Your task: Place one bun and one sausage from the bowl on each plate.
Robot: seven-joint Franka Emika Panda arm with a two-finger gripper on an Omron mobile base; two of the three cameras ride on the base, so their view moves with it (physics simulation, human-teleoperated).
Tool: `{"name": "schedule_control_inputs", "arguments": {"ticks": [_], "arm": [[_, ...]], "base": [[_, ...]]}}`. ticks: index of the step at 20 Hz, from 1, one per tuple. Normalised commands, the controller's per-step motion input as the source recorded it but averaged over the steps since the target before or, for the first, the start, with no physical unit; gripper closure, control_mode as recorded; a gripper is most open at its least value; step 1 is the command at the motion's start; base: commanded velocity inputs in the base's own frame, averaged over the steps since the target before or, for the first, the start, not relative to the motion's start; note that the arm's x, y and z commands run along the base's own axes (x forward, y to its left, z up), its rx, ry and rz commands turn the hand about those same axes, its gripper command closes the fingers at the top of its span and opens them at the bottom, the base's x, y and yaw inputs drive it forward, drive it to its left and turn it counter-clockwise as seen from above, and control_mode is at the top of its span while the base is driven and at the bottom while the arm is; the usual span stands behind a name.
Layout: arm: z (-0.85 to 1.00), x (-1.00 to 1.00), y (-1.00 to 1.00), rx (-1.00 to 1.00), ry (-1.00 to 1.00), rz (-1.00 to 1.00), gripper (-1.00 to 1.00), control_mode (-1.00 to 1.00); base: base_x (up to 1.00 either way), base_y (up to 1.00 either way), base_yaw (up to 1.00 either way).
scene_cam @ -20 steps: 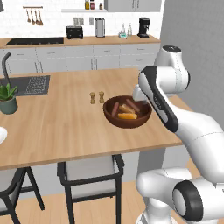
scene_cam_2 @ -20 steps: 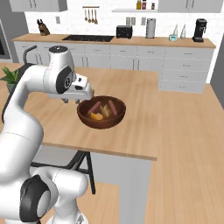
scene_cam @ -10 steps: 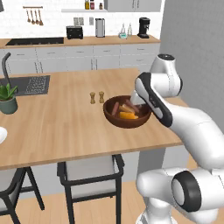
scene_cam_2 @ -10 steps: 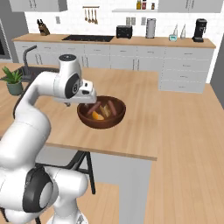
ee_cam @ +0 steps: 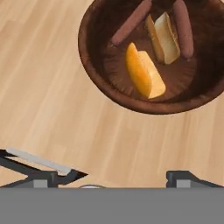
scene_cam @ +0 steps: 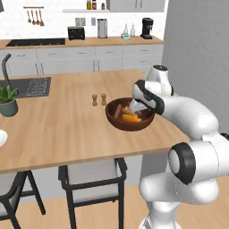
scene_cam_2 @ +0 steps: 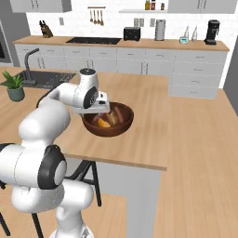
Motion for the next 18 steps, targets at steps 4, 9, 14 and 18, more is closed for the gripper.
{"name": "schedule_control_inputs", "arguments": {"ticks": [4, 9, 14, 18], "arm": [[-0.51, 0.69, 0.00, -0.02, 0.08, 0.10, -1.00, -1.00], [-0.40, 0.61, 0.00, -0.09, 0.20, 0.00, -1.00, -1.00], [-0.33, 0.58, 0.00, -0.04, 0.15, 0.00, -1.00, -1.00], [-0.44, 0.67, 0.00, 0.00, 0.09, 0.00, -1.00, -1.00]], "base": [[0.00, 0.00, 0.00], [0.00, 0.00, 0.00], [0.00, 0.00, 0.00], [0.00, 0.00, 0.00]]}}
